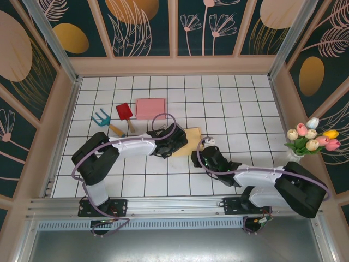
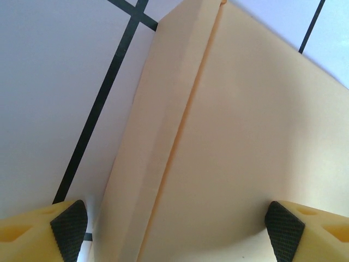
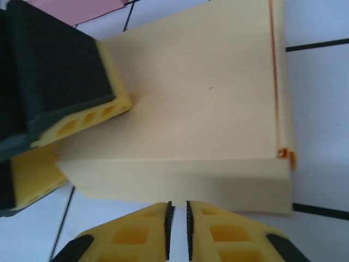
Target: Fold the paper box
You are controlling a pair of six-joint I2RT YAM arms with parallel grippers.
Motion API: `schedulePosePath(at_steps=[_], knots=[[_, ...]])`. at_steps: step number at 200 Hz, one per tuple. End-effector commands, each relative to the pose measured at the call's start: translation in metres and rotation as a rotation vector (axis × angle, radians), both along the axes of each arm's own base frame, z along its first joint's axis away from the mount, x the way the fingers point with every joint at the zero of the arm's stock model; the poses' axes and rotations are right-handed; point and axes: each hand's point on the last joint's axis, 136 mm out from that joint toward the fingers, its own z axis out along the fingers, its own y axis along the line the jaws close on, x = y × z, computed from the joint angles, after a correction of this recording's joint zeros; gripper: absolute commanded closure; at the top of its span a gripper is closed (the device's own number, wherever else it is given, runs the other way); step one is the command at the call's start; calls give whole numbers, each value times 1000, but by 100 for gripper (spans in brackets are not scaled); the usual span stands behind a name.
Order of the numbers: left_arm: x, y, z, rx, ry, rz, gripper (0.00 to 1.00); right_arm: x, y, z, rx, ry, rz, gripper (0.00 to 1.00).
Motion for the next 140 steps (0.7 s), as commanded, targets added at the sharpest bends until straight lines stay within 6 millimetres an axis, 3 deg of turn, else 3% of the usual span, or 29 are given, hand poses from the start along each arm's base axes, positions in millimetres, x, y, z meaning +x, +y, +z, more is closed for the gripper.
schedulePosePath(at_steps=[1, 46, 80, 129, 140], knots=[[-45, 30, -48, 168, 196, -50, 13, 2, 9, -4, 26, 28, 5, 83], [-50, 21, -49, 130, 211, -75, 14, 30, 23, -2, 37, -54, -8, 85], [-57, 4, -35, 116, 173, -128, 16, 49, 21, 9, 47, -78, -42, 84], [-52, 3, 5, 63, 61, -145, 15, 64, -15, -3, -15, 59, -67, 83], [-45, 0, 28, 25, -13, -160, 13, 63, -19, -5, -4, 101, -41, 84]])
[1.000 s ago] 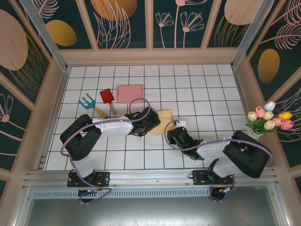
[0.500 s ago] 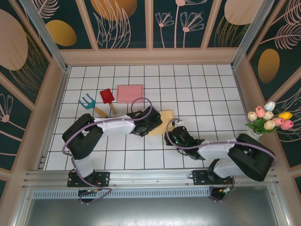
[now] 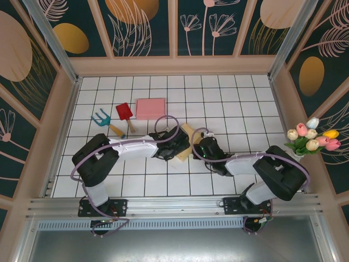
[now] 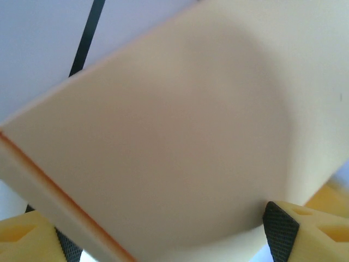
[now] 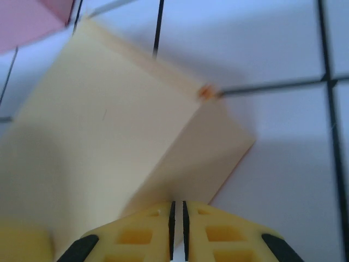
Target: Fold the paper box
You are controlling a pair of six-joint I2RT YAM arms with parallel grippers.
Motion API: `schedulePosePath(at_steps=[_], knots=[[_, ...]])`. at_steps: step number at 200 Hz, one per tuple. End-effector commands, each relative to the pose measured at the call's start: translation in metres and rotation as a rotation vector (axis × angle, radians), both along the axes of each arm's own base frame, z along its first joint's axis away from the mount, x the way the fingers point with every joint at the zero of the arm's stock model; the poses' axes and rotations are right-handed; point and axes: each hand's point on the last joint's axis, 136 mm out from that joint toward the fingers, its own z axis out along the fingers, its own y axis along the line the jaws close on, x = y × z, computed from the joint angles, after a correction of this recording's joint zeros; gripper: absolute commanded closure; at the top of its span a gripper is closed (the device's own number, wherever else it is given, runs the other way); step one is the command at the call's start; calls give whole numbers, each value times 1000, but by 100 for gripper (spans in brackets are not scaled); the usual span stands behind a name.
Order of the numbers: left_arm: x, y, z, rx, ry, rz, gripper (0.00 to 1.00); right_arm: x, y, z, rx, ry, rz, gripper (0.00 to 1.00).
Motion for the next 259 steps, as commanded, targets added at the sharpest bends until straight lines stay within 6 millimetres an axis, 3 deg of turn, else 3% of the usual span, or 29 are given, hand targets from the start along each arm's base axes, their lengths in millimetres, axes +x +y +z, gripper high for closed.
schedulePosePath(at_steps=[1, 18, 33, 39, 60, 92, 110, 113, 128, 172, 199, 219, 239, 259], knots=[[-12, 9, 20, 7, -32, -69, 13, 0, -3, 7, 29, 54, 66, 84], [3, 9, 48, -1, -139, -99, 12, -2, -10, 11, 20, 86, 90, 85], [15, 11, 72, -9, -228, -126, 10, 1, -20, 17, 15, 108, 85, 91], [20, 9, 83, -25, -273, -149, 9, 3, -24, 19, 19, 119, 79, 100], [49, 11, 105, -28, -387, -235, 4, 9, -30, 24, 52, 144, 67, 100], [100, 27, 78, 55, -400, -317, 8, 16, -28, 16, 82, 179, 75, 100], [112, 18, 76, 30, -432, -354, 9, 19, -26, 6, 109, 210, 89, 100], [113, 16, 67, 39, -419, -361, 9, 19, -25, 4, 111, 216, 93, 100], [119, 10, 61, 36, -432, -377, 8, 21, -24, -4, 116, 236, 100, 100], [123, -11, 29, -12, -393, -426, 9, 31, -14, -9, 149, 239, 123, 100], [111, -37, 12, -123, -341, -473, 13, 38, 0, -5, 204, 232, 170, 100], [93, -66, 14, -193, -335, -526, 13, 40, 23, 5, 296, 217, 265, 100], [72, -98, 30, -262, -358, -597, 13, 37, 38, 22, 343, 164, 321, 100], [69, -106, 39, -282, -359, -591, 13, 35, 41, 27, 348, 149, 327, 100]])
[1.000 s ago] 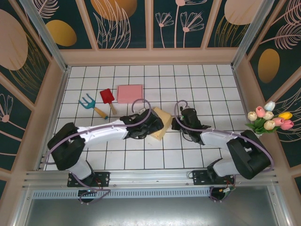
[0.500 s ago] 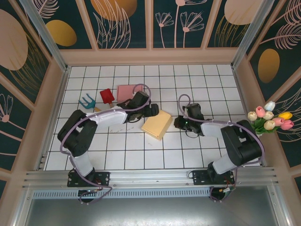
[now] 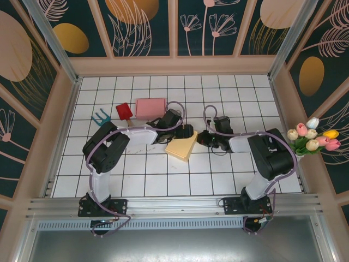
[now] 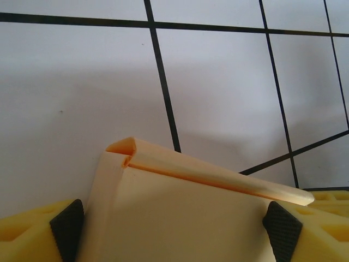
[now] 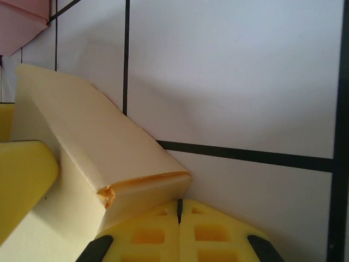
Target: Fold the paper box
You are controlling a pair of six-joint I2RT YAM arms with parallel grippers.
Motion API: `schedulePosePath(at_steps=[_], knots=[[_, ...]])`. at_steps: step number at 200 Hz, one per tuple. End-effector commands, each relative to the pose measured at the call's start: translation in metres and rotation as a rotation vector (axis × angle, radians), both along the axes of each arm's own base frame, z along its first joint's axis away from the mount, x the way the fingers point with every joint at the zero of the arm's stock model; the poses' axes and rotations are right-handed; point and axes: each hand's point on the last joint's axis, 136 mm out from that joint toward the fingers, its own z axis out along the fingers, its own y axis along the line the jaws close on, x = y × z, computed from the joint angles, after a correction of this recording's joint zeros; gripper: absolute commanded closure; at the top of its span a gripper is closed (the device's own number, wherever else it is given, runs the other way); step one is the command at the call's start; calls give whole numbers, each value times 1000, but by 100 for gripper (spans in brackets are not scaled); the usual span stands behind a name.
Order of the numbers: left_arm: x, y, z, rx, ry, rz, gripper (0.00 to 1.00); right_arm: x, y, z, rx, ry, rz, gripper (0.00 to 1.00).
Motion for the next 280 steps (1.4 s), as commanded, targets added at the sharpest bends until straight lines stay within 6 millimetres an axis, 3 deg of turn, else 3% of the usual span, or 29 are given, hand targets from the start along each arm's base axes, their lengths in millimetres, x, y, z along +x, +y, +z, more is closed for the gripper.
schedulePosePath(at_steps=[1, 27, 63, 82, 91, 93, 103, 132, 152, 172, 224, 240, 280], knots=[[-37, -73, 38, -205, 16, -187, 13, 2, 42, 47, 165, -136, 134, 100], [-18, -39, 32, -44, -15, -54, 12, 3, 15, 31, 18, -114, 36, 100], [2, 39, 34, 7, -24, 152, 10, -21, -15, 27, -72, -91, -51, 100], [-6, 61, 37, 46, -40, 190, 8, -43, -18, 32, -66, -99, -40, 100], [-12, 66, 33, 50, -29, 190, 3, -54, -16, 33, -71, -102, -24, 100], [-11, 65, 42, 32, -42, 191, 3, -57, -16, 33, -72, -104, -20, 100], [-25, 75, 33, 34, -17, 195, 2, -71, -13, 32, -87, -109, -3, 100], [-56, 73, 21, -34, 16, 152, 3, -106, -7, 26, -38, -104, 13, 100], [-74, 60, 20, -45, 19, 114, 4, -120, 1, 26, 39, -103, 23, 100], [-86, 50, 19, -63, 26, 95, 4, -125, 5, 25, 55, -112, 23, 100], [-88, 55, 8, -44, 51, 126, 4, -124, 17, 16, 48, -99, 45, 100], [-91, 52, 4, -65, 71, 128, 5, -124, 30, 18, 74, -103, 76, 100], [-111, 28, 6, -174, 118, 117, 6, -132, 83, 54, 241, -152, 199, 100]])
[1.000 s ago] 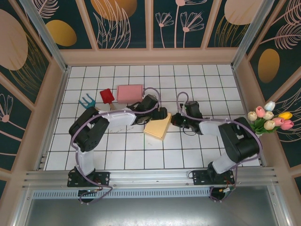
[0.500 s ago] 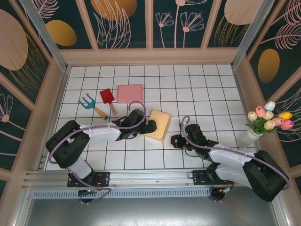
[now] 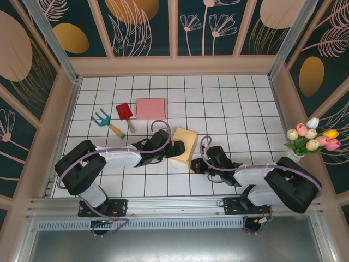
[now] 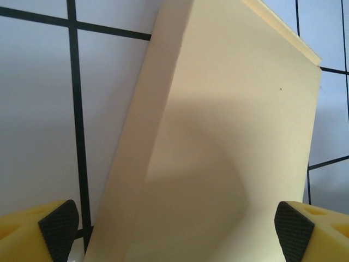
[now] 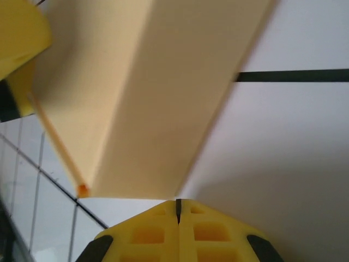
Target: Fold the paper box
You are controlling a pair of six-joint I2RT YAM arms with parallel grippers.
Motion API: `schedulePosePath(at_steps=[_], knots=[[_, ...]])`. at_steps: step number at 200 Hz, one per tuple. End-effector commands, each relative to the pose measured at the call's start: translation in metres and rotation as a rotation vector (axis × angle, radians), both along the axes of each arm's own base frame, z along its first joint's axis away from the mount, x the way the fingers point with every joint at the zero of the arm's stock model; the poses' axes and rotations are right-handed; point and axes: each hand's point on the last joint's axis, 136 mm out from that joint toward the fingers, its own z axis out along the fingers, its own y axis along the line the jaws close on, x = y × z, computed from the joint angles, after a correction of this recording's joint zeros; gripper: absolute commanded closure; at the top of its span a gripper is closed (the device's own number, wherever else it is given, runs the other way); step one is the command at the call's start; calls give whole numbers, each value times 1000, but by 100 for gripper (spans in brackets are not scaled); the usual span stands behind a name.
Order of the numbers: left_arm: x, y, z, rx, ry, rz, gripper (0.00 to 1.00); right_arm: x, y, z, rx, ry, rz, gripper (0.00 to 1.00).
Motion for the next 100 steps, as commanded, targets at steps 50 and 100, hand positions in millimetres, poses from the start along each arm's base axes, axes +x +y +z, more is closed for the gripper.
schedulePosePath(at_steps=[50, 100], knots=[[-31, -32, 21, -173, 33, -4, 6, 21, 50, 55, 176, -124, -2, 100], [-24, -12, 27, -89, -2, 59, 5, 27, 38, 46, 118, -132, -82, 100]])
